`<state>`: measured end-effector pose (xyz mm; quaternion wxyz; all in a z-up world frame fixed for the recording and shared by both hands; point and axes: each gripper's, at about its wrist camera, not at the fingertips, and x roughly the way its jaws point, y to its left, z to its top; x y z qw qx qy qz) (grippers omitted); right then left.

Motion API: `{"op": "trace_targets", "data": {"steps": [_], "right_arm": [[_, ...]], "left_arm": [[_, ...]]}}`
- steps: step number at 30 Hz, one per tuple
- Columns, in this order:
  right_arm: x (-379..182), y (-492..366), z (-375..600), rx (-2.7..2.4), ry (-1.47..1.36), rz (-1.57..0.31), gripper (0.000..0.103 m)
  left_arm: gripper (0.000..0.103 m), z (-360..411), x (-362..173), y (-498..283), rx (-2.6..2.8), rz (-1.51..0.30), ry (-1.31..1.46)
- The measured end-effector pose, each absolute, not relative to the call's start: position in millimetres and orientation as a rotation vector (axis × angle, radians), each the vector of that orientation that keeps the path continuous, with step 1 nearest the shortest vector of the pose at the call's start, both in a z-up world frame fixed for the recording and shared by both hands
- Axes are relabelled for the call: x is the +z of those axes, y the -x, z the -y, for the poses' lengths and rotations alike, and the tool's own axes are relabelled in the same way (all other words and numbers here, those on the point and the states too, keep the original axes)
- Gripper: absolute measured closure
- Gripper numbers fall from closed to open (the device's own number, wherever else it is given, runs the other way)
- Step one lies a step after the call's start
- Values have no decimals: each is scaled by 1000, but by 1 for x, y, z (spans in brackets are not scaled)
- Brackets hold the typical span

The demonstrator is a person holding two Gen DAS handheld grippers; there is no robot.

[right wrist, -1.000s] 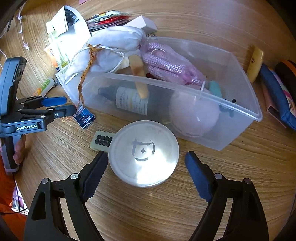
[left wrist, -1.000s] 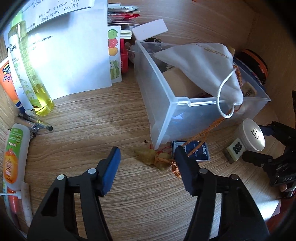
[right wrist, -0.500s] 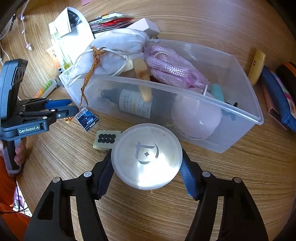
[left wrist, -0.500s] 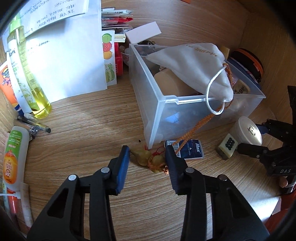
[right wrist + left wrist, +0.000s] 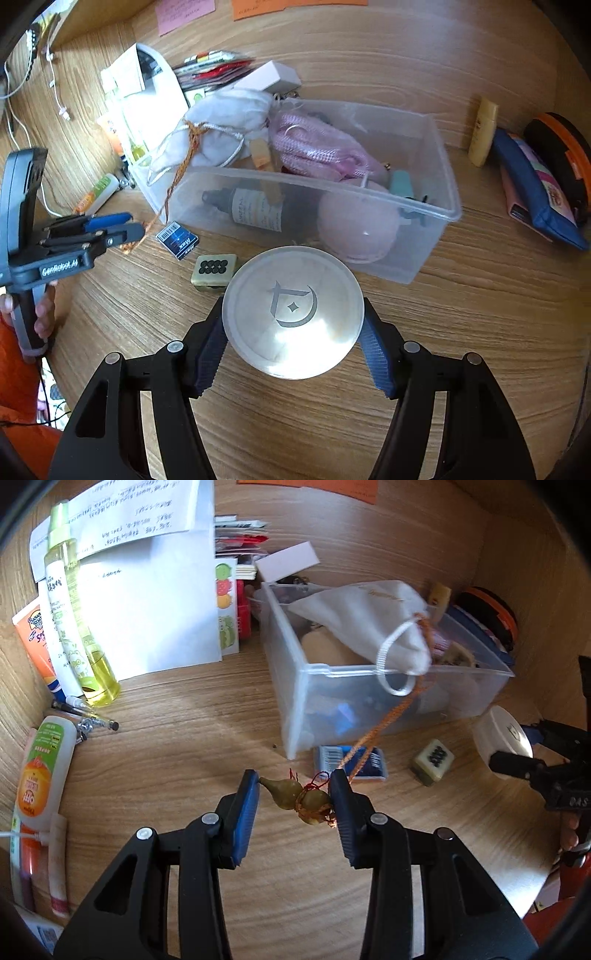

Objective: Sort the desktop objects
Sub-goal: 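Grasp the white round container with the right tool while the left tool grasps the gold gourd charm, then carry the white container and gold gourd charm with both tools over the bin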

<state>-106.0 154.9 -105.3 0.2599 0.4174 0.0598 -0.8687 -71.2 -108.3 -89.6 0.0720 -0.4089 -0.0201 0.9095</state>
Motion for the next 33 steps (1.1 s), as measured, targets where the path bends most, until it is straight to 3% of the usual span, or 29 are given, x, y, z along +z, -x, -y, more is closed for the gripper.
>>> {"op": "trace_targets", "data": {"steps": [15, 33], "right_arm": [[-67, 94, -164, -2425, -1000, -121, 41], [-36, 123, -185, -2463, -865, -77, 40]], "left_arm": [[64, 45, -38, 52, 2645, 37, 1008], [64, 29, -2, 109, 2702, -14, 902]]}}
